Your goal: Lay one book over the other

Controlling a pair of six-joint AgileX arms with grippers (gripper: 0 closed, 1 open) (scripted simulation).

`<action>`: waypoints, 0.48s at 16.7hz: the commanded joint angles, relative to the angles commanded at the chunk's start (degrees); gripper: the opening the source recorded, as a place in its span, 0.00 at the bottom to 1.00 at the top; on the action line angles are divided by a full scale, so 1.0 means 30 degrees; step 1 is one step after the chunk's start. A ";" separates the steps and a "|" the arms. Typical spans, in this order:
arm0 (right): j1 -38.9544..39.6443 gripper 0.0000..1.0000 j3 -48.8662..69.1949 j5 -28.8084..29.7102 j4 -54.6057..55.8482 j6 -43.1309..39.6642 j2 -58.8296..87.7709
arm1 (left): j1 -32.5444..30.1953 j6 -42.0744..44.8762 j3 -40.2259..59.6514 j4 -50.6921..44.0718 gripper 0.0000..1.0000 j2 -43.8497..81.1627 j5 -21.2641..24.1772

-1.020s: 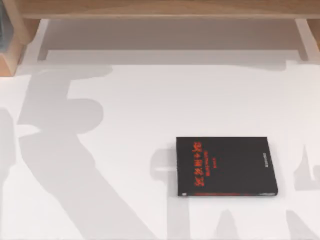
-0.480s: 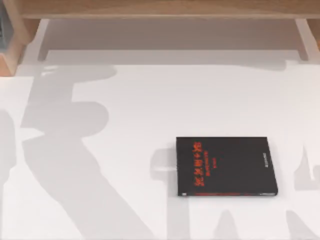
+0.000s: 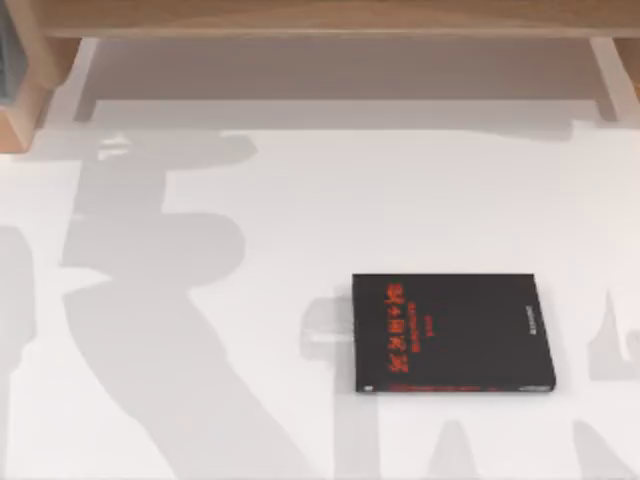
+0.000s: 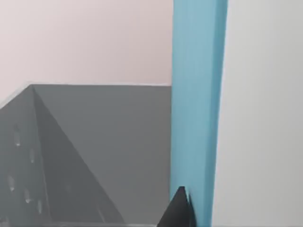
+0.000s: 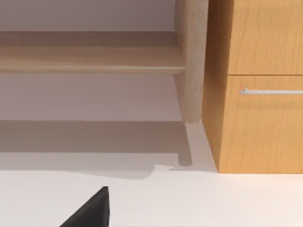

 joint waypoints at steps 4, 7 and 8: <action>0.0000 1.00 0.0000 0.0000 0.0000 0.0000 0.0000 | -0.1481 0.1160 0.0328 -0.1286 0.00 -0.3158 -0.3138; 0.0000 1.00 0.0000 0.0000 0.0000 0.0000 0.0000 | -0.3995 0.2359 0.1142 -0.2390 0.00 -0.5968 -0.6370; 0.0000 1.00 0.0000 0.0000 0.0000 0.0000 0.0000 | -0.5102 0.2798 0.1423 -0.2803 0.00 -0.6842 -0.7531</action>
